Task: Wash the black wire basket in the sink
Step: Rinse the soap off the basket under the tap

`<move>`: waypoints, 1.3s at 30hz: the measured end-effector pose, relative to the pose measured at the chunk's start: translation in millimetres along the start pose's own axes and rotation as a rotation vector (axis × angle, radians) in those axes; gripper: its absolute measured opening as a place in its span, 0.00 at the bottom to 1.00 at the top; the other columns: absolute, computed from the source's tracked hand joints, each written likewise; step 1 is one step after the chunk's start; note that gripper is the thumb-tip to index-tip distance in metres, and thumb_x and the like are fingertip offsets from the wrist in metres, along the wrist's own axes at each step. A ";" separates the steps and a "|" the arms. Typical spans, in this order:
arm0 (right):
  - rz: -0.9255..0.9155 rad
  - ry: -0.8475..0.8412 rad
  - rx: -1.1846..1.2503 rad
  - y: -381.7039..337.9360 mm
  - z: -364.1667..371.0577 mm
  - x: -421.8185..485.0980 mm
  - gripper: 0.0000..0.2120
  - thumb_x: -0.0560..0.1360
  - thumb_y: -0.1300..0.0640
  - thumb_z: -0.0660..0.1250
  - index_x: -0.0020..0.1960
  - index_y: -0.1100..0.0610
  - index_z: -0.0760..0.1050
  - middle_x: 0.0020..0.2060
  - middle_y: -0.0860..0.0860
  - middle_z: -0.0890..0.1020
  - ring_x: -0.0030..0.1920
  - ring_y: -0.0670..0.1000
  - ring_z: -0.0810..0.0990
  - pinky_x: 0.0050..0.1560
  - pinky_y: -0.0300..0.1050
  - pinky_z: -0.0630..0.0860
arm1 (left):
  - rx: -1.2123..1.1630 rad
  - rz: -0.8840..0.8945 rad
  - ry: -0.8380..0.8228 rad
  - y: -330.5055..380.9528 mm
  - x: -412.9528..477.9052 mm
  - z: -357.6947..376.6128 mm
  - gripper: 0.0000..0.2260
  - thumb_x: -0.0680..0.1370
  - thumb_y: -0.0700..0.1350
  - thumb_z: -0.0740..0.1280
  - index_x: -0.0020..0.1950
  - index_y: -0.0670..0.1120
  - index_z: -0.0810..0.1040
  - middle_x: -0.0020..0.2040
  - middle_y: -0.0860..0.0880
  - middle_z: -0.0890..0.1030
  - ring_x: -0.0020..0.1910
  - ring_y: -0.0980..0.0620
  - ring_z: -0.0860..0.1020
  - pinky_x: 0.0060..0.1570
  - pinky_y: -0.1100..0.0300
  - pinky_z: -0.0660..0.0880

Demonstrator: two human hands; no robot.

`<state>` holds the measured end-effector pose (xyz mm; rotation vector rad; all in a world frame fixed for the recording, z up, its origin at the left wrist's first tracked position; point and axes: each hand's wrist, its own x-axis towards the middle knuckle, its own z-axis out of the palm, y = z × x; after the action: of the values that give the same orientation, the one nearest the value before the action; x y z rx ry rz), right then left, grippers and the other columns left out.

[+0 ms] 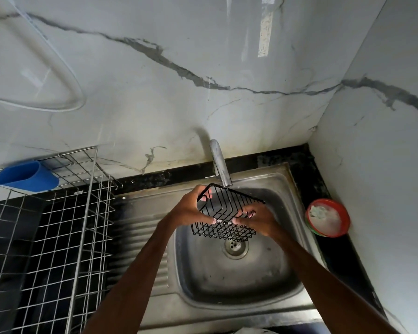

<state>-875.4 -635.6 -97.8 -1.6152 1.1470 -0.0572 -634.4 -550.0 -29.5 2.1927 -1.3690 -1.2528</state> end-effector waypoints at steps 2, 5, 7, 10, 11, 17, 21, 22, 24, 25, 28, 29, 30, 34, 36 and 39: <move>-0.008 -0.014 0.022 -4.4 -3.9 -1.5 0.10 0.69 0.48 0.80 0.47 0.47 0.82 0.48 0.41 0.82 0.50 0.41 0.78 0.49 0.41 0.72 | -0.012 0.004 -0.058 3.9 0.4 -1.6 0.43 0.66 0.53 0.83 0.76 0.55 0.66 0.73 0.54 0.74 0.74 0.53 0.71 0.71 0.53 0.70; -0.043 -0.024 0.019 -4.5 -1.3 -2.3 0.09 0.69 0.50 0.80 0.46 0.48 0.83 0.47 0.39 0.82 0.53 0.40 0.78 0.49 0.39 0.68 | -0.024 0.069 -0.067 17.5 -2.5 3.8 0.44 0.75 0.55 0.77 0.84 0.52 0.55 0.83 0.49 0.59 0.80 0.51 0.59 0.73 0.55 0.60; -0.055 -0.011 -0.043 -3.5 4.5 -3.8 0.09 0.68 0.50 0.80 0.46 0.48 0.84 0.49 0.41 0.82 0.52 0.38 0.76 0.52 0.40 0.66 | 0.148 0.136 0.003 30.4 -2.5 20.6 0.36 0.83 0.56 0.67 0.84 0.49 0.53 0.85 0.45 0.52 0.83 0.44 0.52 0.77 0.48 0.56; -0.128 0.056 -0.145 -3.9 14.7 -6.0 0.11 0.67 0.52 0.81 0.48 0.50 0.85 0.50 0.44 0.85 0.46 0.34 0.73 0.50 0.35 0.66 | 0.536 0.153 -0.055 43.1 -1.1 53.8 0.30 0.88 0.57 0.48 0.84 0.40 0.51 0.84 0.37 0.47 0.84 0.38 0.45 0.80 0.41 0.45; -0.154 0.087 -0.183 -4.9 17.3 -7.1 0.12 0.67 0.53 0.81 0.49 0.51 0.85 0.50 0.46 0.85 0.45 0.35 0.74 0.50 0.34 0.69 | 0.616 0.151 -0.077 44.7 0.2 61.3 0.32 0.87 0.59 0.41 0.84 0.38 0.50 0.84 0.36 0.47 0.84 0.36 0.46 0.81 0.39 0.44; -0.142 0.206 -0.120 -2.3 9.9 -14.1 0.11 0.67 0.58 0.81 0.48 0.56 0.85 0.44 0.41 0.79 0.42 0.34 0.73 0.40 0.26 0.64 | 0.776 0.387 -0.028 38.5 25.8 69.0 0.47 0.77 0.64 0.22 0.84 0.41 0.56 0.84 0.40 0.55 0.84 0.41 0.53 0.82 0.40 0.49; -0.110 0.187 -0.116 -2.3 3.7 -14.5 0.09 0.67 0.55 0.81 0.45 0.54 0.85 0.42 0.37 0.73 0.46 0.34 0.71 0.41 0.28 0.60 | 0.829 0.330 -0.084 34.5 36.5 42.3 0.37 0.81 0.60 0.38 0.81 0.41 0.64 0.81 0.37 0.62 0.81 0.38 0.60 0.78 0.38 0.60; -0.107 0.190 -0.129 -3.2 3.0 -13.8 0.09 0.67 0.55 0.81 0.46 0.54 0.86 0.42 0.37 0.73 0.46 0.34 0.71 0.40 0.27 0.60 | 0.881 0.372 -0.114 36.4 38.0 42.2 0.30 0.84 0.57 0.49 0.78 0.40 0.70 0.79 0.36 0.67 0.80 0.38 0.64 0.77 0.39 0.64; -0.110 0.196 -0.151 -4.7 2.1 -12.4 0.12 0.66 0.57 0.82 0.48 0.56 0.85 0.41 0.39 0.74 0.45 0.39 0.75 0.38 0.24 0.62 | 0.883 0.483 -0.150 42.2 38.6 54.6 0.24 0.86 0.53 0.59 0.77 0.42 0.72 0.79 0.39 0.68 0.80 0.41 0.64 0.78 0.44 0.61; -0.107 0.202 -0.155 -5.4 1.4 -12.2 0.14 0.66 0.57 0.82 0.50 0.57 0.85 0.43 0.41 0.75 0.45 0.41 0.76 0.38 0.24 0.64 | 0.822 0.513 -0.170 46.9 40.4 61.5 0.25 0.87 0.53 0.55 0.81 0.43 0.65 0.83 0.41 0.62 0.83 0.43 0.58 0.80 0.46 0.54; -0.088 0.188 -0.123 -0.5 -0.2 -9.8 0.13 0.66 0.57 0.82 0.49 0.56 0.84 0.43 0.40 0.75 0.44 0.40 0.74 0.38 0.26 0.63 | 0.766 0.436 -0.236 50.0 55.2 63.5 0.27 0.88 0.57 0.42 0.85 0.47 0.47 0.85 0.47 0.46 0.84 0.50 0.43 0.83 0.48 0.44; -0.088 0.181 -0.114 1.3 -1.1 -9.3 0.11 0.66 0.56 0.82 0.46 0.54 0.85 0.41 0.38 0.75 0.44 0.40 0.74 0.40 0.28 0.63 | 0.777 0.403 -0.225 48.0 62.5 61.5 0.28 0.87 0.57 0.41 0.85 0.47 0.45 0.85 0.48 0.45 0.84 0.50 0.42 0.83 0.48 0.45; -0.088 0.180 -0.113 2.2 -2.6 -9.8 0.10 0.66 0.55 0.82 0.44 0.53 0.85 0.40 0.37 0.75 0.44 0.40 0.74 0.41 0.30 0.62 | 0.807 0.346 -0.228 49.6 64.9 58.1 0.27 0.88 0.57 0.41 0.85 0.47 0.44 0.85 0.47 0.44 0.84 0.50 0.42 0.83 0.48 0.44; -0.072 0.228 -0.097 6.7 -6.3 -9.1 0.18 0.65 0.58 0.83 0.53 0.56 0.83 0.45 0.43 0.78 0.45 0.42 0.76 0.37 0.26 0.64 | 0.759 0.410 -0.281 64.7 56.0 76.6 0.27 0.88 0.55 0.43 0.85 0.47 0.45 0.85 0.48 0.46 0.84 0.51 0.42 0.82 0.51 0.41; -0.108 0.239 -0.079 9.3 -7.9 -8.5 0.17 0.65 0.58 0.83 0.51 0.54 0.84 0.47 0.46 0.81 0.47 0.45 0.79 0.37 0.25 0.67 | 0.676 0.457 -0.291 65.8 53.9 75.4 0.25 0.89 0.54 0.43 0.86 0.49 0.46 0.85 0.50 0.46 0.84 0.54 0.42 0.82 0.54 0.39; -0.090 0.198 -0.109 12.8 -9.0 -6.1 0.09 0.64 0.54 0.83 0.40 0.48 0.85 0.42 0.43 0.79 0.45 0.42 0.77 0.39 0.31 0.64 | 0.707 0.371 -0.216 51.0 67.8 62.0 0.26 0.88 0.55 0.44 0.85 0.49 0.44 0.85 0.48 0.43 0.84 0.50 0.42 0.82 0.52 0.41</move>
<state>-891.8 -637.0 -101.1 -1.7889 1.2448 -0.2202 -701.1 -620.0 -70.7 2.0554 -2.4715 -0.9759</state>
